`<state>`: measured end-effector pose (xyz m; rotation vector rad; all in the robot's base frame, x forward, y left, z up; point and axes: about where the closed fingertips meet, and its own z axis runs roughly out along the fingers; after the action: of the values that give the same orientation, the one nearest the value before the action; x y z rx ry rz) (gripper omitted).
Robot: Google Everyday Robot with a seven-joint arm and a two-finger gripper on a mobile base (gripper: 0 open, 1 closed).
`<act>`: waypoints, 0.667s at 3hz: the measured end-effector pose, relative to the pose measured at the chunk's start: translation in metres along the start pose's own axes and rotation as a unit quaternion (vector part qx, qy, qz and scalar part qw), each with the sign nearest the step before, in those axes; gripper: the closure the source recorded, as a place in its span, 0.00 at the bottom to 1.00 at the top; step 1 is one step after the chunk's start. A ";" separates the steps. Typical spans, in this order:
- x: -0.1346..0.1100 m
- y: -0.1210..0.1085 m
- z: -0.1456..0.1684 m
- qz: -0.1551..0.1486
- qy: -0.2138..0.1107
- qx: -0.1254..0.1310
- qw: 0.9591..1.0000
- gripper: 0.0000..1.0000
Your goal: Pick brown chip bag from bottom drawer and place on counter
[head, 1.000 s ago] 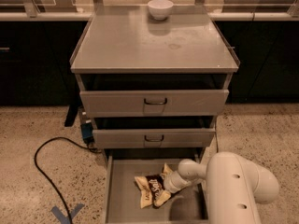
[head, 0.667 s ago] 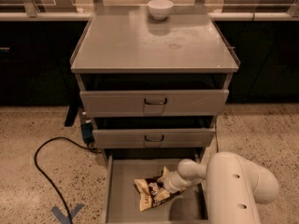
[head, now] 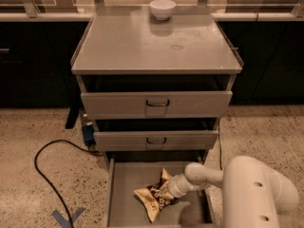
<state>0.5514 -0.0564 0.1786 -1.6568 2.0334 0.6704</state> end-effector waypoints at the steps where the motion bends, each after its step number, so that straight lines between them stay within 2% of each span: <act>1: -0.035 0.025 -0.046 -0.032 -0.046 0.004 0.998 1.00; 2: -0.070 0.055 -0.093 -0.062 -0.095 0.007 0.994 1.00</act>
Offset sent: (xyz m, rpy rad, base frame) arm -0.0721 0.0044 0.2015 0.2952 -0.1981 0.1033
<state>0.5081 -0.0501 0.3000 -1.6295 1.7844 0.7384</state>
